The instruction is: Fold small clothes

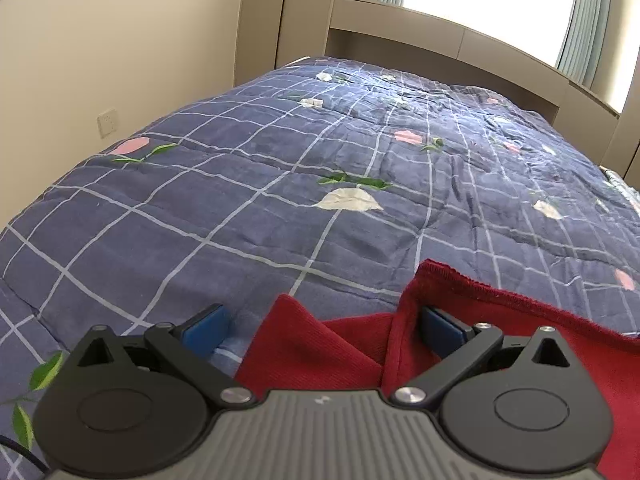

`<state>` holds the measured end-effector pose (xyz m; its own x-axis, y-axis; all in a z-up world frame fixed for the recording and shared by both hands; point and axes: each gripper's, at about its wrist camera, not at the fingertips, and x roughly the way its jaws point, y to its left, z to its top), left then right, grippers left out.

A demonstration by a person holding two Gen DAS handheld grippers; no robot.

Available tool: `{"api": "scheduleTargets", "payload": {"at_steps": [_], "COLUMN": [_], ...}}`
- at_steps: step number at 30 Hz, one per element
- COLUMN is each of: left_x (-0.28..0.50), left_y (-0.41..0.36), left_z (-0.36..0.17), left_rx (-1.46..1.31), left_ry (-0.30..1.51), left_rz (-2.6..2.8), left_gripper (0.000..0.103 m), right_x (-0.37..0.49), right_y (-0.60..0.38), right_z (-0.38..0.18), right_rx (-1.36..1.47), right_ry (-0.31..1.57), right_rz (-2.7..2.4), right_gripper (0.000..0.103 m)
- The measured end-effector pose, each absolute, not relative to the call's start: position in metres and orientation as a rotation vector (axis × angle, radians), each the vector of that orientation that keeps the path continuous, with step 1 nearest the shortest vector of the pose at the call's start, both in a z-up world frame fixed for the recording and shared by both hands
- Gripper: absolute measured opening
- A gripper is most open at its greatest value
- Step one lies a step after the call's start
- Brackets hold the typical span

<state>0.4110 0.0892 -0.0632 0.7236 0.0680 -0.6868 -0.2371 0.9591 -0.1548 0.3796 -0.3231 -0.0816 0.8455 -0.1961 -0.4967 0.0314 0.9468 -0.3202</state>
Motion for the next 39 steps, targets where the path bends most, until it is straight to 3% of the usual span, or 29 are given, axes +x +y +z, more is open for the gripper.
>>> {"api": "scheduleTargets", "payload": {"at_steps": [6, 11, 20, 39], "left_x": [0.365, 0.312, 0.239, 0.193], "left_y": [0.091, 0.082, 0.078, 0.068], "left_z": [-0.026, -0.009, -0.021, -0.02], "left_rx": [-0.26, -0.212, -0.214, -0.28], "left_ry": [0.667, 0.644, 0.725, 0.767], "left_rz": [0.129, 0.118, 0.155, 0.138], "left_gripper": [0.103, 0.103, 0.103, 0.103], "right_x": [0.349, 0.332, 0.312, 0.198], "right_y": [-0.3, -0.25, -0.17, -0.157], "right_z": [-0.04, -0.023, -0.046, -0.072], "right_rx": [-0.399, -0.4, -0.42, -0.366], "right_ry": [0.421, 0.458, 0.505, 0.521], "right_rz": [-0.148, 0.036, 0.153, 0.153], "right_gripper": [0.102, 0.102, 0.102, 0.102]}}
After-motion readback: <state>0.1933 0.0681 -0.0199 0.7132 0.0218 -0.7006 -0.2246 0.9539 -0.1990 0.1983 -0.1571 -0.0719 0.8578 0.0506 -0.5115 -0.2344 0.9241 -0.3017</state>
